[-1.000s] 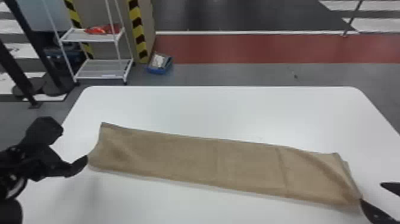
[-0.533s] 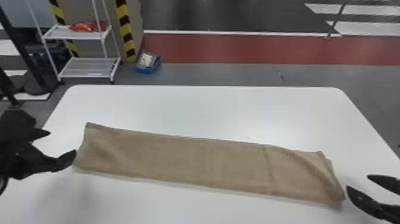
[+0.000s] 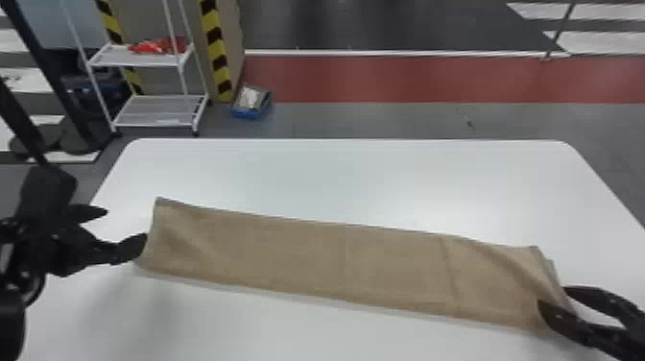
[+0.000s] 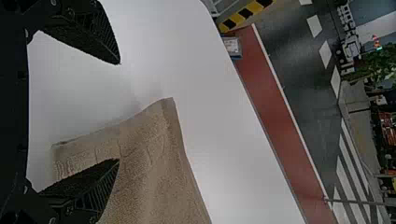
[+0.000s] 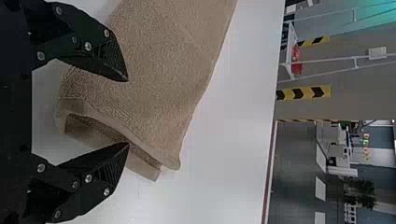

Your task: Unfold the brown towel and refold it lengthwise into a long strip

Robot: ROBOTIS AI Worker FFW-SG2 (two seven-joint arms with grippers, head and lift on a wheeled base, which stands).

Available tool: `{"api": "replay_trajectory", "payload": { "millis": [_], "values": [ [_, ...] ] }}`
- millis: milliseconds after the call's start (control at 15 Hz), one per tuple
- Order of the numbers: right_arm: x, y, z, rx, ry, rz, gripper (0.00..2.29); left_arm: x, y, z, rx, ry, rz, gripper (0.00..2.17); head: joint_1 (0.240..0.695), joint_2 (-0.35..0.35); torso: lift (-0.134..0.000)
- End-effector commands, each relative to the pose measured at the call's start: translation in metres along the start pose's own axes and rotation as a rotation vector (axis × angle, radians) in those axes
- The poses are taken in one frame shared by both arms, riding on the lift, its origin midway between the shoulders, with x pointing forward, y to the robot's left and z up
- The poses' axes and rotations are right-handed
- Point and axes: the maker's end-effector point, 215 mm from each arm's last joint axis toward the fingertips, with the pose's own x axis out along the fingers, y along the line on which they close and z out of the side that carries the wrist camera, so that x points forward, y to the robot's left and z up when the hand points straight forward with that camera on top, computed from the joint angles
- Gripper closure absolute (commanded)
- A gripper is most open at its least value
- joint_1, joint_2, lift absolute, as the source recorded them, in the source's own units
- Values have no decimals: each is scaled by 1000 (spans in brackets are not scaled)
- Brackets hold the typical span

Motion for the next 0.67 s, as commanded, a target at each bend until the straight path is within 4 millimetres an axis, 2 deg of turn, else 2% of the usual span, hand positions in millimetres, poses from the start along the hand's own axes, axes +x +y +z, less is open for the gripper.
{"api": "replay_trajectory", "payload": {
  "millis": [0,67,200,267,400,600],
  "values": [
    [2,4,-4,16,16,12,647,0,2,1,4,0,4,151,695,13,-123],
    [2,5,-6,21,19,17,657,1,5,5,3,-4,6,151,695,17,-123],
    [0,7,-9,23,25,21,917,10,10,16,-17,-21,-1,151,695,21,-123],
    [-1,8,-10,22,26,22,977,18,11,21,-53,-31,-16,147,695,23,-123],
    [-3,8,-10,23,21,21,1268,33,3,19,-194,-4,-81,147,695,20,-123],
    [-10,5,-7,15,4,12,1268,53,2,24,-299,37,-135,272,695,8,-123]
  ]
}}
